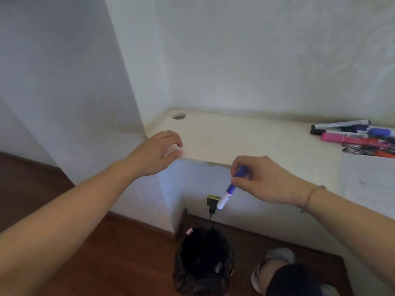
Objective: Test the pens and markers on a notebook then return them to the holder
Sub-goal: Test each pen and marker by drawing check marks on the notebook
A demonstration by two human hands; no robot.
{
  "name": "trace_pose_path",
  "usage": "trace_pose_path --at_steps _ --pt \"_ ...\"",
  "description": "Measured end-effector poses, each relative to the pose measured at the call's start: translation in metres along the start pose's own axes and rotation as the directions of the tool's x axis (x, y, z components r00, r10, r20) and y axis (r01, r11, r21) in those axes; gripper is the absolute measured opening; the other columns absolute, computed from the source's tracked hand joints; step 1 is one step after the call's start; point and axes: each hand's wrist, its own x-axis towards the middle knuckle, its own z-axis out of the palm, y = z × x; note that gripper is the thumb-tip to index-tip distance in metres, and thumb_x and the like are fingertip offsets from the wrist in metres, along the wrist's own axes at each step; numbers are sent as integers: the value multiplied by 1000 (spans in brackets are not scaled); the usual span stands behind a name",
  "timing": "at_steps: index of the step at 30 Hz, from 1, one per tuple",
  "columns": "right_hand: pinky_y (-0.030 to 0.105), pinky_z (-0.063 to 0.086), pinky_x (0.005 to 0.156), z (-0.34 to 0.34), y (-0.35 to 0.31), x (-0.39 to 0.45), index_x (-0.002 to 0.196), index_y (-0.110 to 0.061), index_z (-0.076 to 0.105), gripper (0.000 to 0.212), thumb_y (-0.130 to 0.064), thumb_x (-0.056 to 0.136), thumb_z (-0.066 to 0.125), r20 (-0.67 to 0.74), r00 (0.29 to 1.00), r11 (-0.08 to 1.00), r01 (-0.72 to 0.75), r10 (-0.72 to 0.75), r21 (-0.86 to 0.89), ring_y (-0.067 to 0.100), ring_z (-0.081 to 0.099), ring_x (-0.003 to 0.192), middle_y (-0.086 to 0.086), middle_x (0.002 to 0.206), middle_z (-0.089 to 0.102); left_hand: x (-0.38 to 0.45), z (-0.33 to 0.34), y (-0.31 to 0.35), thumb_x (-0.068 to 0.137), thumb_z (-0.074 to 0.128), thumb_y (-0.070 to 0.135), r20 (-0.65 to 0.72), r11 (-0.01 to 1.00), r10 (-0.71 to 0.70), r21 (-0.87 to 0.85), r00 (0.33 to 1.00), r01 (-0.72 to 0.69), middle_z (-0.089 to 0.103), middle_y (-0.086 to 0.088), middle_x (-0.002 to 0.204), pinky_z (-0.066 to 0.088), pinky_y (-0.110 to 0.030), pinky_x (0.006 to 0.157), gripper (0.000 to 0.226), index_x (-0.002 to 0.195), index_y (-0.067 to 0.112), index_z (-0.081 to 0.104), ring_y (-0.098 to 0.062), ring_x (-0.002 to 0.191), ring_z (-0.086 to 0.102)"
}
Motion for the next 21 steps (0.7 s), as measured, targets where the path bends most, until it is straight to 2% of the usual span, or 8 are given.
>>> trace_pose_path --at_steps 3,5,9,12,16,18,20,21 --pt "20 46 64 27 8 2 108 -28 56 21 -37 89 61 76 995 997 -69 70 -22 7 60 63 -5 69 67 -2 -3 1 96 55 36 12 1000 0 -10 1000 0 55 12 121 48 -26 82 19 109 24 59 -13 112 51" --pt "14 44 63 26 7 -2 115 -27 55 27 -36 91 61 23 997 997 -78 78 -18 3 62 65 -7 71 69 0 -4 3 95 54 38 5 1000 13 -24 1000 -13 56 11 120 47 -26 84 20 108 24 59 -13 112 51" --pt "14 42 56 -13 -10 -16 104 -28 62 16 -28 88 65 -161 987 998 29 -21 49 6 60 55 -5 63 68 13 0 17 92 44 49 -5 998 35 -48 999 -35 56 14 119 45 -34 96 30 107 28 59 -11 112 52" --pt "21 41 48 -60 -24 -41 98 -26 65 13 -21 87 67 -310 950 960 116 -33 256 15 52 45 6 65 68 36 8 38 93 44 49 -27 993 90 -69 996 -92 56 15 119 47 -34 92 30 107 28 59 -11 111 52" --pt "23 36 41 -129 -7 -91 91 -22 67 11 -25 82 65 -593 804 921 205 35 332 24 42 41 10 59 64 79 21 83 92 44 50 -81 975 175 -127 981 -184 55 20 120 45 -20 79 31 109 31 61 -6 113 51" --pt "24 36 40 -155 27 -117 88 -22 67 9 -29 83 68 -643 754 958 67 135 279 22 43 41 10 56 62 103 26 111 91 44 51 -104 959 221 -160 970 -236 55 23 120 45 -22 84 31 108 32 61 -2 116 49" --pt "29 42 44 -172 75 -143 79 -28 67 7 -33 82 71 -609 747 963 -232 268 139 15 50 43 3 58 66 130 31 141 91 45 50 -119 934 281 -194 952 -300 55 23 119 43 -21 88 30 108 32 62 1 117 47" --pt "28 46 49 -176 100 -155 74 -32 65 9 -33 82 70 -576 744 923 -382 340 52 11 54 46 -2 59 67 143 33 157 92 46 49 -129 918 314 -212 941 -335 55 23 118 42 -21 89 29 108 32 62 2 117 47"
